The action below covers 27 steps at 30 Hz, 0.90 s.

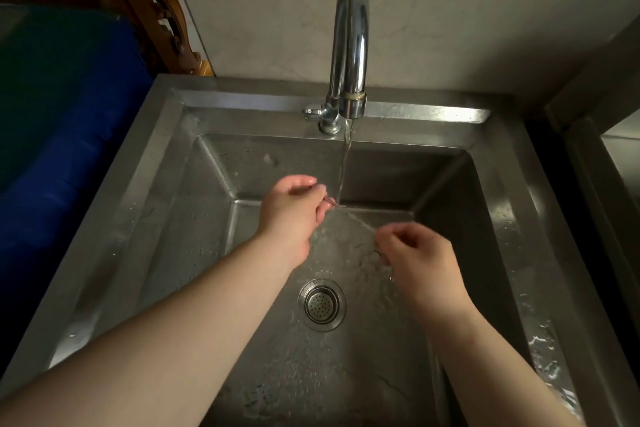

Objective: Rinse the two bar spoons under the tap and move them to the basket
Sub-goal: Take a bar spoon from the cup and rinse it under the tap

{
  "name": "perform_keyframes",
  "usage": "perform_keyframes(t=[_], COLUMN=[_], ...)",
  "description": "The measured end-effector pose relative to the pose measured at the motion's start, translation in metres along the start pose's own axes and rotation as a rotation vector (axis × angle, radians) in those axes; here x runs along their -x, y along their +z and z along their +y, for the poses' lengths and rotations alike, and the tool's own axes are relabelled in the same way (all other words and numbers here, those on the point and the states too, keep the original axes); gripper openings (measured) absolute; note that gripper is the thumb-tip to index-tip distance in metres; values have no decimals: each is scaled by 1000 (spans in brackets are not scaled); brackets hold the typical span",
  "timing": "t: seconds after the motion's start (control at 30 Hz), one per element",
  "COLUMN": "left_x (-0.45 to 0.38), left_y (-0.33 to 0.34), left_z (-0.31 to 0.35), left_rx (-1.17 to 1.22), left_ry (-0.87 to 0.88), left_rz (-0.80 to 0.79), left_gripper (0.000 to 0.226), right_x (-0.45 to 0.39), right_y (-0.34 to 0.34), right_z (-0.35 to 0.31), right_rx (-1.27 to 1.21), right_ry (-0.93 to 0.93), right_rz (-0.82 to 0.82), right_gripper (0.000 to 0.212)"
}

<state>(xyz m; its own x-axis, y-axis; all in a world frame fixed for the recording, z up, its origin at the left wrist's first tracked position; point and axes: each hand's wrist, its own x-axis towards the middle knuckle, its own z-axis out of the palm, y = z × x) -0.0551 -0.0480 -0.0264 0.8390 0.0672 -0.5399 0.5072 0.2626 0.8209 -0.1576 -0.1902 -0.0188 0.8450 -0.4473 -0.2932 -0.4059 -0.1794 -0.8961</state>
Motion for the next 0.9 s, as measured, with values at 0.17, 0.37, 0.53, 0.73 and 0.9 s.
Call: perform_keyframes(t=[0.17,0.37,0.53,0.73,0.9], left_x=[7,18,15,-17,-26], left_y=[-9,-20,-58,-163,-188], left_z=[-2,-12,-4,6,6], left_rx=[-563,-813,-1096,-1758,-1799], left_ry=[357,447,754,700,646], left_rz=[-180,-235,-53,163,178], left_gripper=[24,27,60,59,63], right_x=[11,5,1,-11,-19], right_y=[15,39,55,78,89], right_z=[9,0,19,76,143], right_rx=[278,279,277,322,417], right_ry=[-29,-126,-75,55,197], right_rz=[-166,-155,-104,-59,-43], right_gripper=[8,11,13,13,17])
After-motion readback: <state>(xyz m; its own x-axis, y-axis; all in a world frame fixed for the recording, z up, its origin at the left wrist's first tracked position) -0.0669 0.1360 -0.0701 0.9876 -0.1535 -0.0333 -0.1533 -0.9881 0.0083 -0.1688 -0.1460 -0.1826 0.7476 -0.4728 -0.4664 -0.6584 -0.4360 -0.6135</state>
